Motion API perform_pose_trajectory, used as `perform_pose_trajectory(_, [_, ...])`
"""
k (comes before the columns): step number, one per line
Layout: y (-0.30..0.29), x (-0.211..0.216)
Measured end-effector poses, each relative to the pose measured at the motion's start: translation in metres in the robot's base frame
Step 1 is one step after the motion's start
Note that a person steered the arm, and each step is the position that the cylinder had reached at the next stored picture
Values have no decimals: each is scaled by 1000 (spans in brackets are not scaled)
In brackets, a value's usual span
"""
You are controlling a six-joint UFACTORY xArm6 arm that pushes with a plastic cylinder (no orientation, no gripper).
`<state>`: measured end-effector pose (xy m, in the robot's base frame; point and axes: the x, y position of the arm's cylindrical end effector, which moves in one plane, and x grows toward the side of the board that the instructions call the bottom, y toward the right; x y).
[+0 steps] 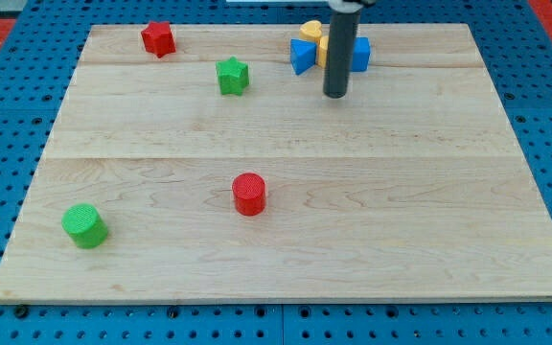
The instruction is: Drag the green circle along with red circle to the center
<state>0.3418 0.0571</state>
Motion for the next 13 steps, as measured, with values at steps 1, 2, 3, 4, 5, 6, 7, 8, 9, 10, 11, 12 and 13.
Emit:
perform_pose_trajectory(1, [27,27])
perform_pose_trajectory(2, [51,129])
perform_pose_trajectory(3, [11,206])
perform_pose_trajectory(4, [-113,188])
perform_pose_trajectory(5, [-183,177])
perform_pose_trajectory(6, [-175,228])
perform_pose_trajectory(7, [-196,276])
perform_pose_trajectory(8, [-325,248])
perform_pose_trajectory(9, [-346,215])
perform_pose_trajectory(10, [-249,196])
perform_pose_trajectory(11, [-210,215])
perform_pose_trajectory(12, [-231,258])
perform_pose_trajectory(13, [-149,229])
